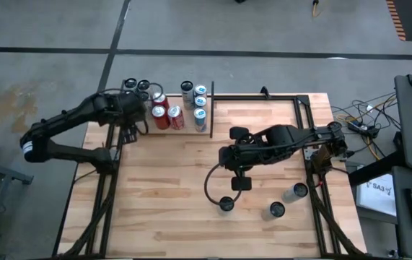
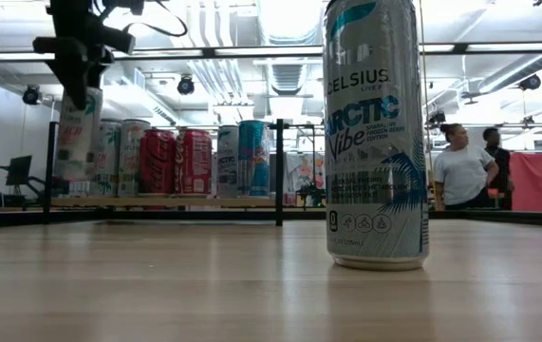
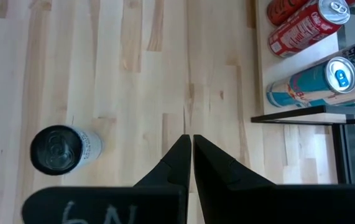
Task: Place canned beverage on shelf
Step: Put the white and pink soda can on the shelf aligned with the other white and pink soda cans
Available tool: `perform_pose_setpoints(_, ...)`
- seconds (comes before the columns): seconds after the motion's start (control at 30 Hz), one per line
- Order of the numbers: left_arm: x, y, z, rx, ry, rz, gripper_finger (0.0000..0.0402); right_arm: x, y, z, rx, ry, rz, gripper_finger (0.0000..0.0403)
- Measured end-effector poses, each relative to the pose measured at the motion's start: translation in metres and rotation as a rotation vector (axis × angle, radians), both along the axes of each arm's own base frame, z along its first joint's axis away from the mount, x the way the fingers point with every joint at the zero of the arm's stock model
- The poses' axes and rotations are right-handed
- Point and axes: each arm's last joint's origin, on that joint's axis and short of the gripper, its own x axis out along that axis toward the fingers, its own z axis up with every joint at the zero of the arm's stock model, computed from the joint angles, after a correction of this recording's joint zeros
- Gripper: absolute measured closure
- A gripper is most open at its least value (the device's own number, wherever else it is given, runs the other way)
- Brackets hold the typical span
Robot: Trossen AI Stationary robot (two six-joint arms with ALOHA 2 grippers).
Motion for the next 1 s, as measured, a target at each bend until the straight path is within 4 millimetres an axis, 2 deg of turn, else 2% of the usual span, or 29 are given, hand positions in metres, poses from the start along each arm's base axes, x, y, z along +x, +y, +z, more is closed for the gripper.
perform_pose_setpoints(0.23,-0.003,0.016,-0.004,0.011,0.004,0.018,0.0155,0.000,-0.001,0.000,-0.001,-0.002,0.000,0.0394)
perform_pose_setpoints(0.53,-0.007,0.038,-0.005,-0.027,-0.089,0.035,0.0155,0.001,-0.001,0.000,-0.003,-0.007,0.005,0.0394)
perform_pose_setpoints(0.73,-0.014,0.047,-0.006,-0.057,-0.113,0.066,0.0155,0.001,-0.001,0.000,-0.009,-0.007,0.015,0.0394)
perform_pose_setpoints(1.0,-0.013,0.054,-0.008,-0.068,-0.135,0.077,0.0155,0.002,-0.001,0.001,-0.013,-0.021,0.026,0.0394)
